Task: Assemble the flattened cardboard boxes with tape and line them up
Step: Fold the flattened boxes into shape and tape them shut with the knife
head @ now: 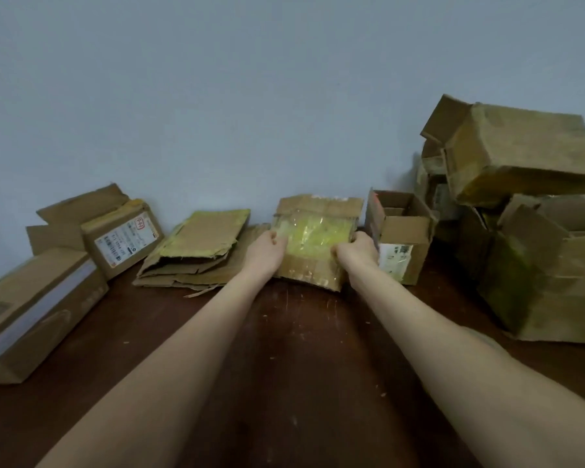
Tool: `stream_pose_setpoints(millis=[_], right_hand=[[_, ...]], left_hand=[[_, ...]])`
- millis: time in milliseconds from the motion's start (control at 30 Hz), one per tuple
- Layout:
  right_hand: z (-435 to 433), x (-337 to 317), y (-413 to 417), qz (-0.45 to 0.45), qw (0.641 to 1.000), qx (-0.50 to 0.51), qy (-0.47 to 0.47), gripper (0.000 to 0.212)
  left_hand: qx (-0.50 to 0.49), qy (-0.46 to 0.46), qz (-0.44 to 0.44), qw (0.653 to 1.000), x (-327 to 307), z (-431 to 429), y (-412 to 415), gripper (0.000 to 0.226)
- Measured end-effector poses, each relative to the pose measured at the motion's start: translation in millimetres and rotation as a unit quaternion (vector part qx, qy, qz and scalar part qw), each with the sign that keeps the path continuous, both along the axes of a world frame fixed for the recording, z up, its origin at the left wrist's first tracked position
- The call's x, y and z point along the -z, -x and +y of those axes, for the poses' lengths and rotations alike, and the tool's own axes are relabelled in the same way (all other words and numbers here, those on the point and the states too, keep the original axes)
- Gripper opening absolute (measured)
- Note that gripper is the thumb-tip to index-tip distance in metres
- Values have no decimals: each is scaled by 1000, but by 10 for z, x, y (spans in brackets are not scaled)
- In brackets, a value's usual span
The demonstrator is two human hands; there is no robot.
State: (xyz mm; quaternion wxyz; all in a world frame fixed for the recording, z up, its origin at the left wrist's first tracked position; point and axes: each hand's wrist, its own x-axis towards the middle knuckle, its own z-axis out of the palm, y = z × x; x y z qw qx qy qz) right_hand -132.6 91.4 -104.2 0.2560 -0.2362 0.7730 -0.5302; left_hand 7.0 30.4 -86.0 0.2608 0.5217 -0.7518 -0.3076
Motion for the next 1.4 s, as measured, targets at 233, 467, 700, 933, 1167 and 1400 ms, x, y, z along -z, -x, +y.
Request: stream_pose_setpoints(millis=[233, 467, 700, 933, 1167, 1400], right_hand=[[547, -426, -207, 77, 989, -88, 89, 35], [1358, -409, -562, 132, 952, -247, 123, 68], [1665, -46, -975, 290, 922, -251, 44, 87], [1692, -126, -961, 337, 893, -282, 99, 91], [1604, -232, -871, 378, 859, -341, 60, 59], [1597, -238, -850, 148, 915, -301, 225, 66]], left_hand=[[-18, -21, 196, 980, -283, 370, -347, 118], [37, 16, 204, 978, -190, 1031, -823, 115], [93, -28, 210, 973, 136, 1436, -1228, 80], [57, 44, 270, 960, 46, 1517, -1434, 104], [81, 98, 241, 962, -48, 1476, -1398, 71], [34, 114, 276, 954, -90, 1440, -1380, 35]])
